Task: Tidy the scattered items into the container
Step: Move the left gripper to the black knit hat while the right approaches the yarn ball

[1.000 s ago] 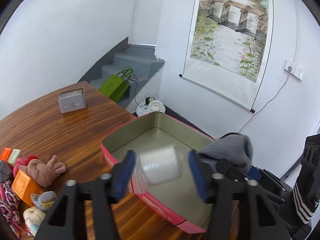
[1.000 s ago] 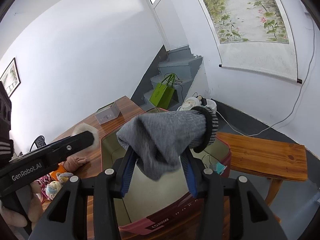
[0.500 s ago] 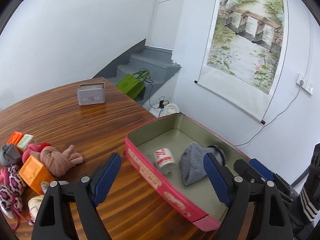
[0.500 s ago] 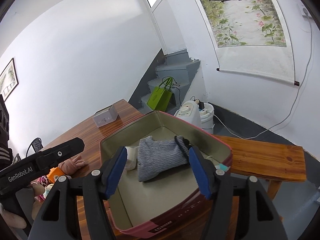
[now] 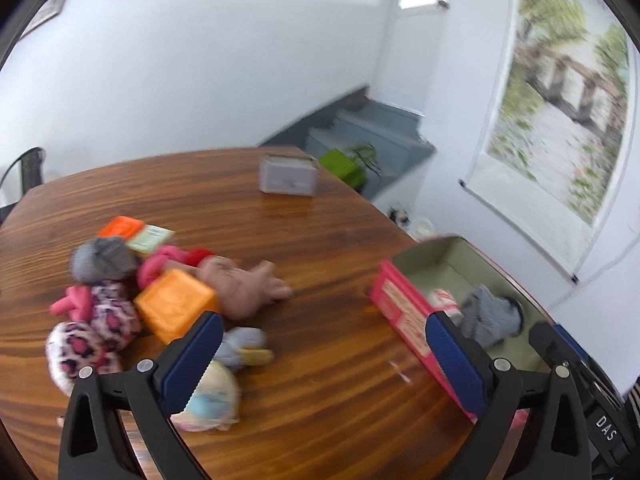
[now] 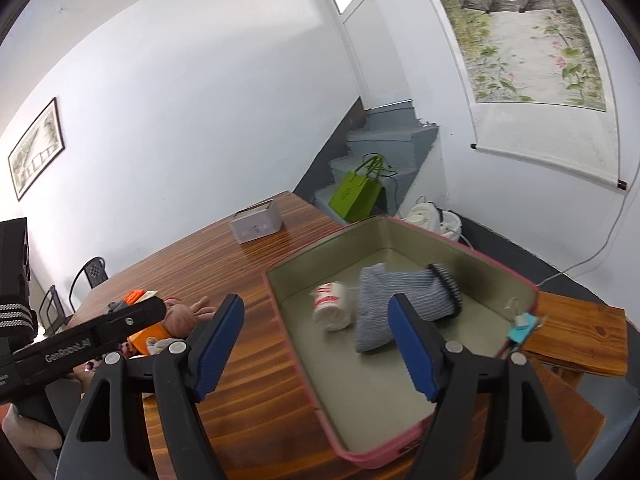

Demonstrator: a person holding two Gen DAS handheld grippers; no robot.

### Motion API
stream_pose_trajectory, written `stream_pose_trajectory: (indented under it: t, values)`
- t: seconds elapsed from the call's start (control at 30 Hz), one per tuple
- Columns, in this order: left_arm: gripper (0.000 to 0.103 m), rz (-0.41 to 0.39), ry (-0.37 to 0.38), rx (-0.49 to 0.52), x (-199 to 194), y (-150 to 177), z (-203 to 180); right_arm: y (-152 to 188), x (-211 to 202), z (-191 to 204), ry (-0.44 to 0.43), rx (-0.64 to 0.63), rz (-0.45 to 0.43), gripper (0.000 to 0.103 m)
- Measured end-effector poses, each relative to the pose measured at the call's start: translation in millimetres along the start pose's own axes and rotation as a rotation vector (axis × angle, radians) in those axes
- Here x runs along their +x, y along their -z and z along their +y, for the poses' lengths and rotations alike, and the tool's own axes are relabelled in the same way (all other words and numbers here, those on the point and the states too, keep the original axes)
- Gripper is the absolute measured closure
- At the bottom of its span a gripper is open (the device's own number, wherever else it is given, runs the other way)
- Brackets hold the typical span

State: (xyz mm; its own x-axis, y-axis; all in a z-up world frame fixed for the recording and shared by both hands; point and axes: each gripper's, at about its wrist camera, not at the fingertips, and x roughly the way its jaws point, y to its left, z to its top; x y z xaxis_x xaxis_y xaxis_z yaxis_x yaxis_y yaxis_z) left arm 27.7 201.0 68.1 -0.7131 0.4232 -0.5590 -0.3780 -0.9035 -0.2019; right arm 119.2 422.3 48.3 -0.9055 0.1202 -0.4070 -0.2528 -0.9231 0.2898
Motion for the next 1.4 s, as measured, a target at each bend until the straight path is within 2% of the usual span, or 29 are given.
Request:
stream_pose_trajectory:
  t: [0.2,0.43,0.77,1.03,1.4]
  values:
    - [0.000,-0.039,-0.121,-0.068,-28.4,6.3,64.1,11.2,11.0,41.1,-0.077,-0.059,0.047,0.025]
    - [0.000,-0.039,-0.243,-0.152,-54.9,19.6,138.3,28.3,25.7,92.1,-0.181,-0.118,0.121,0.025]
    - [0.000,-0.028,-0.351,-0.242,-84.7,43.3,222.2,58.9,62.1,162.0,-0.277,-0.185,0.280,0.025]
    - [0.000,-0.030,-0.431,-0.299,-106.5,55.0,279.6,77.7,83.1,204.4,-0.254,-0.256,0.356,0.025]
    - [0.000,-0.060,-0.575,-0.389,-130.0,57.6,363.0,94.5,101.9,223.1,-0.188,-0.298,0.394,0.025]
